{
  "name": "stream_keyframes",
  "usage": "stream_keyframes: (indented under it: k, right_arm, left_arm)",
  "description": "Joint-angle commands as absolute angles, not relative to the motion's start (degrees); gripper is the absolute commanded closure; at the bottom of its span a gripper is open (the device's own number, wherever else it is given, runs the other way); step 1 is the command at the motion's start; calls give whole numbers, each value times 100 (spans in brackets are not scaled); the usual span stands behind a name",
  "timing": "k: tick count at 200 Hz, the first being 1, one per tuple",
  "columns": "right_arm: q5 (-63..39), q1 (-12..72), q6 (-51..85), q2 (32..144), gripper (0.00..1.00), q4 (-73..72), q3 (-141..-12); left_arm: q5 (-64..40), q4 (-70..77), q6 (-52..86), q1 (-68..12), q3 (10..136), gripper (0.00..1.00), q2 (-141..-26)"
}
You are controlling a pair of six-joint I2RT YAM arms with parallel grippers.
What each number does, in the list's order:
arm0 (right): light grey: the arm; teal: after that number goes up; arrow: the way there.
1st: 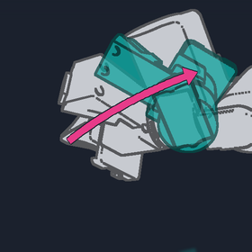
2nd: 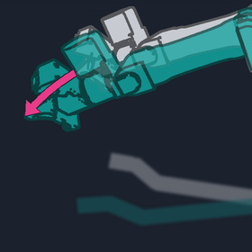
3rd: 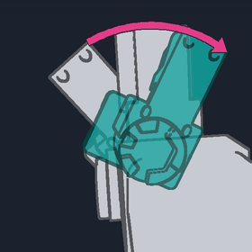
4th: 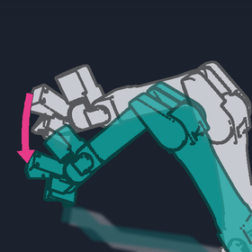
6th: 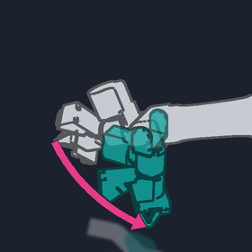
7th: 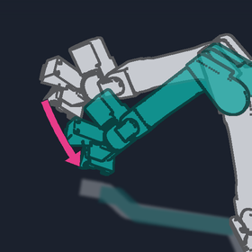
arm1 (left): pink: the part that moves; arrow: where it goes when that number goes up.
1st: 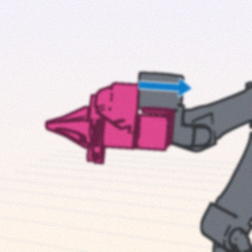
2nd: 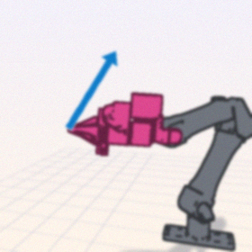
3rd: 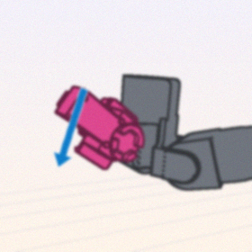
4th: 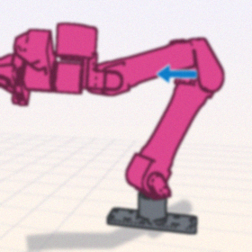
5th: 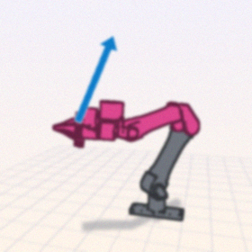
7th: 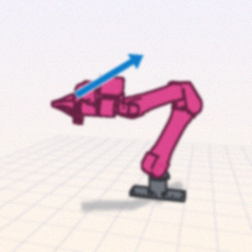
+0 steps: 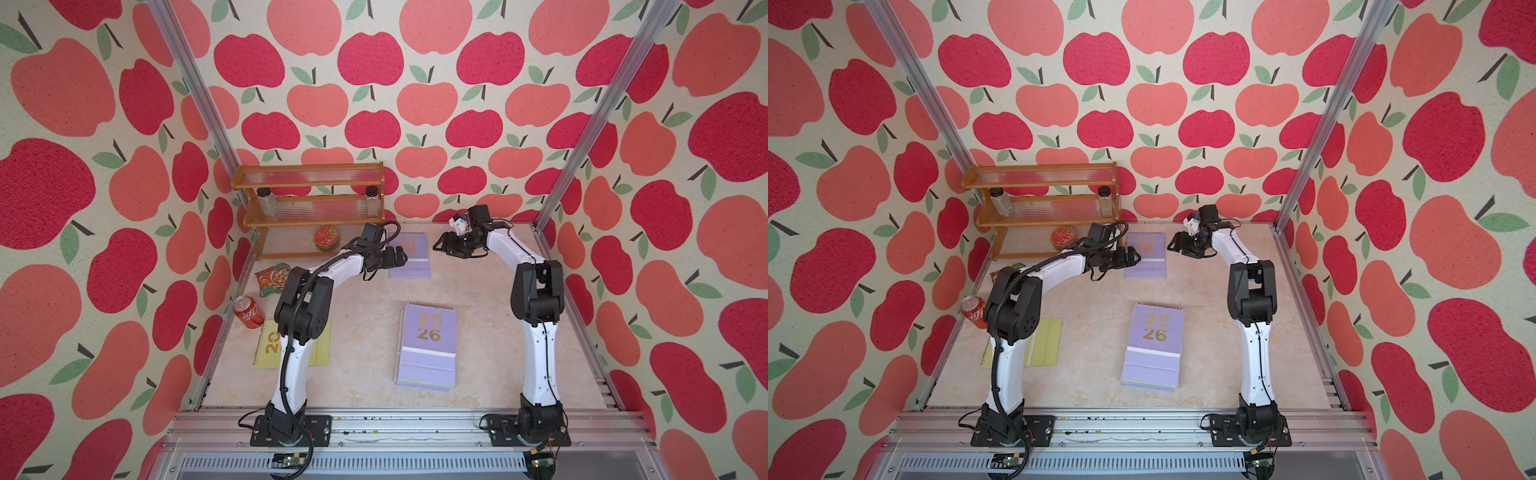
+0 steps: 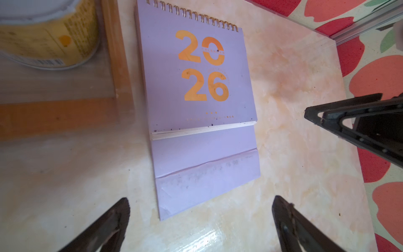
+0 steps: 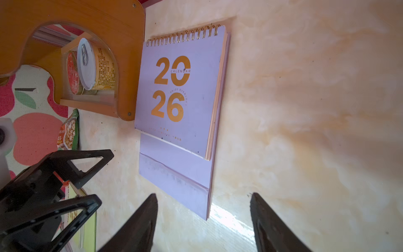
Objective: Stack the calendars
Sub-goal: Pick up the calendar at the center of the board.
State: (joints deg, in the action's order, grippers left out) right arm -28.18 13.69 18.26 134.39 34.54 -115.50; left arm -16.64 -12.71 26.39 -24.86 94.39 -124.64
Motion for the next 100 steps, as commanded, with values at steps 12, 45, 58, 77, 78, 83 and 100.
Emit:
stream_keyframes:
  k: [12,45,58,77,78,83,100]
  right_arm:
    - [-3078,1386,1985,13804,31,3367,-11892]
    - [-3214,1436,2047,14040,31,3164,-11883]
    - [-3257,1454,2111,14109,31,3033,-11837]
    - [-3321,1494,2220,14206,31,2877,-11797]
    - [-3322,1498,2222,14209,31,2867,-11796]
    - [-3330,1510,2232,14235,31,2850,-11788]
    - [-3357,1538,2283,14294,31,2762,-11766]
  left_arm:
    - [-1288,-1642,2693,-2474,9659,0,-12768]
    - [-1278,-1568,2794,-2486,9646,0,-12866]
    - [-1287,-1448,2836,-2496,9616,0,-12892]
    - [-1245,-1370,2885,-2496,9617,0,-12911]
    - [-1246,-1362,2889,-2496,9612,0,-12911]
    - [-1236,-1306,2896,-2496,9592,0,-12898]
    - [-1268,-1028,2937,-2487,9461,0,-12835]
